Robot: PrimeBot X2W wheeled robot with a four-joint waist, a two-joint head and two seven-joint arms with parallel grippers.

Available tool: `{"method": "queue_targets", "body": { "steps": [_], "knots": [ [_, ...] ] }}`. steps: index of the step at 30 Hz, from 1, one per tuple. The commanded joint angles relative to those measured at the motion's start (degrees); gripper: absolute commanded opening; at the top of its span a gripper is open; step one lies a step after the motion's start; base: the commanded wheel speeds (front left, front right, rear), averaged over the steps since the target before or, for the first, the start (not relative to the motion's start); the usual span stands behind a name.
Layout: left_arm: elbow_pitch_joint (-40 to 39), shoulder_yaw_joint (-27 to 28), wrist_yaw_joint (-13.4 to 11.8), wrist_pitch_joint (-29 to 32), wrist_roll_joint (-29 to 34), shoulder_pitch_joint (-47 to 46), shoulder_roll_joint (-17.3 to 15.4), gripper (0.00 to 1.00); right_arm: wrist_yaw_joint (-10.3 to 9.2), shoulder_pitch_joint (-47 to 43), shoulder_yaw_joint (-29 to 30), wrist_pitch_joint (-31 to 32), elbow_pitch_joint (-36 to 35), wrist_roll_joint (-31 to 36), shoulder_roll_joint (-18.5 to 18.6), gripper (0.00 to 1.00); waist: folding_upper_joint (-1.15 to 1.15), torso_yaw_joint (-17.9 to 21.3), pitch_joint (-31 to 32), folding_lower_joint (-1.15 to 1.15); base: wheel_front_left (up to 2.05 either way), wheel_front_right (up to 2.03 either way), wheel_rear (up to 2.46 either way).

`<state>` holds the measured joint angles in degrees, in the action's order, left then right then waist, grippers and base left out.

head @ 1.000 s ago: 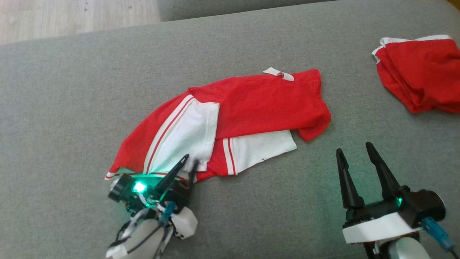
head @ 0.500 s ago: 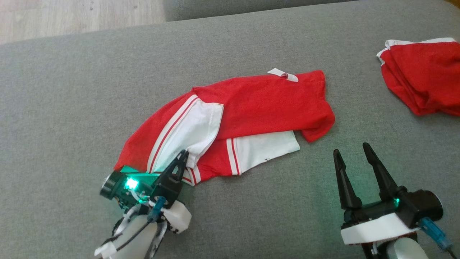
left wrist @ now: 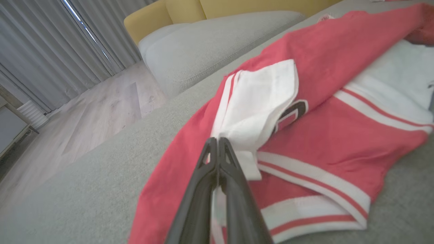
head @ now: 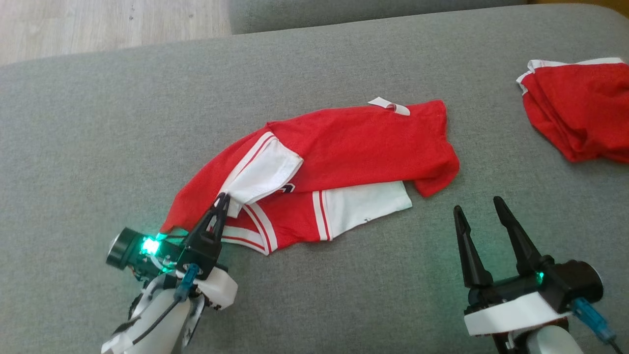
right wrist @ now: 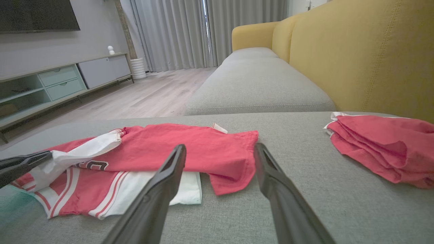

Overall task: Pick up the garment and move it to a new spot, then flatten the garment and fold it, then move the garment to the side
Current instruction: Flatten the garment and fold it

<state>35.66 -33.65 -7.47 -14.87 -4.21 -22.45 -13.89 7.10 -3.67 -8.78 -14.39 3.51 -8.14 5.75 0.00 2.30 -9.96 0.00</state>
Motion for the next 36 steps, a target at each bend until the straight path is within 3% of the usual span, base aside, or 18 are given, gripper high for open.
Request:
{"method": "queue_targets", "body": {
  "steps": [1,10,18,27,36],
  "knots": [
    [-0.6,1.7,0.0,-0.1,-0.1,-2.0,-0.7,1.00,0.39,1.3,-1.4,-0.6,-1.6,-0.4,0.4,1.00,0.00,-0.1,-0.3,0.00,0.00,0.00,0.00],
    [-1.7,0.3,-1.0,-0.1,0.9,-1.3,0.9,1.00,0.39,1.1,-1.1,-0.6,-1.7,-0.4,0.8,1.00,0.00,-0.3,-0.5,0.00,0.00,0.00,0.00],
    [-3.5,-1.2,-3.5,-0.1,3.0,4.2,-2.7,1.00,0.39,0.3,-1.7,-0.6,-1.4,-0.7,0.7,1.00,0.00,-0.1,0.4,0.00,0.00,0.00,0.00],
    [-7.5,-1.2,-8.1,0.1,6.5,7.3,-9.2,1.00,0.39,-0.2,-1.2,-0.6,-1.4,-1.2,1.0,1.00,0.00,-0.4,0.0,0.00,0.00,0.00,0.00],
    [-5.2,-4.9,-10.4,0.9,13.2,1.2,-9.2,1.00,0.39,1.2,-2.9,-0.6,-0.7,-2.0,1.1,1.00,0.00,0.4,-0.9,0.00,0.00,0.00,0.00]
  ]
}}
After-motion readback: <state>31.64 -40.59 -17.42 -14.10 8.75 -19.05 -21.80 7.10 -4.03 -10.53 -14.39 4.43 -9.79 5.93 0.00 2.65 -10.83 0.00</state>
